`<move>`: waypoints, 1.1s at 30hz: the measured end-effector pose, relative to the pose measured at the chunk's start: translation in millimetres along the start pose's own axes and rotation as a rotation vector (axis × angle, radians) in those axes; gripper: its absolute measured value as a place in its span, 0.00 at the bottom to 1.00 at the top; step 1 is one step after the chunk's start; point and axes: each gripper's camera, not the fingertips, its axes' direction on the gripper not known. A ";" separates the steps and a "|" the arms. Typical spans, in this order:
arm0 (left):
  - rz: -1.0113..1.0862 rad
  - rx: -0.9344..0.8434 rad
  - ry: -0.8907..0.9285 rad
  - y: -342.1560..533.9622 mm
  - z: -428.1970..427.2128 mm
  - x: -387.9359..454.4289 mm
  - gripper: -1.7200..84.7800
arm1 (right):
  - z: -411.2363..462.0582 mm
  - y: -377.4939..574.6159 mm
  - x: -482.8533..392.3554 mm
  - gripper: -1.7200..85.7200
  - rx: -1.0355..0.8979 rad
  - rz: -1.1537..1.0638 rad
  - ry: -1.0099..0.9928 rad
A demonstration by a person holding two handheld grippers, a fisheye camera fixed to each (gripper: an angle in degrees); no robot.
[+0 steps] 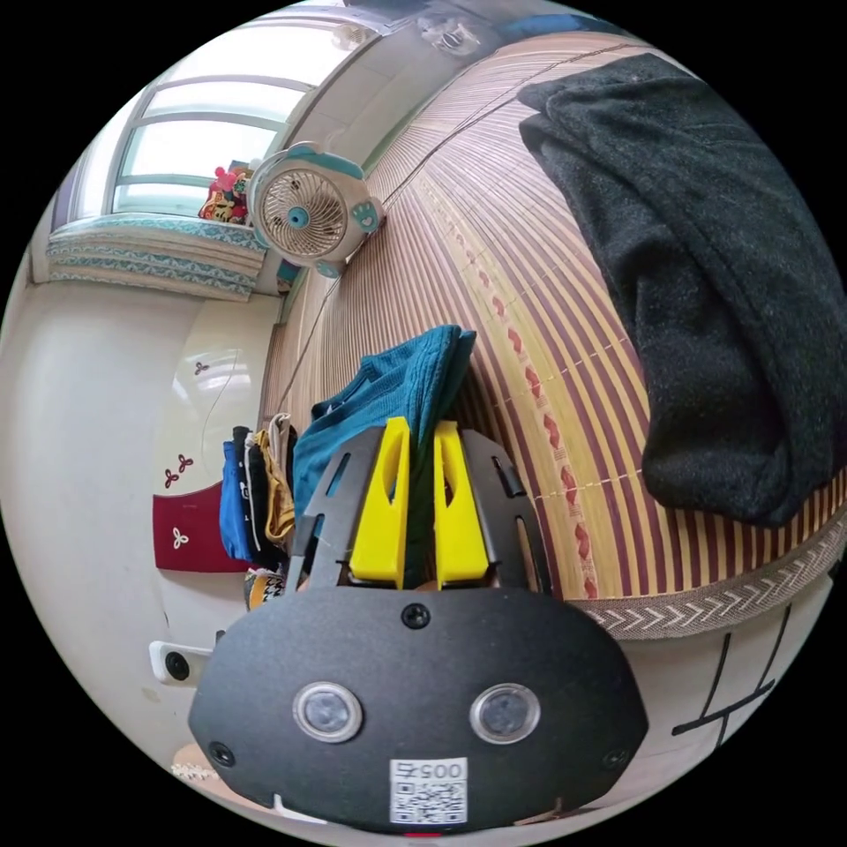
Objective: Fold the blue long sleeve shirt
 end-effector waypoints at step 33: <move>-0.256 0.225 -0.151 121.3 -118.4 16.2 0.06 | -21.8 127.0 -207.2 0.01 0.314 -0.414 0.198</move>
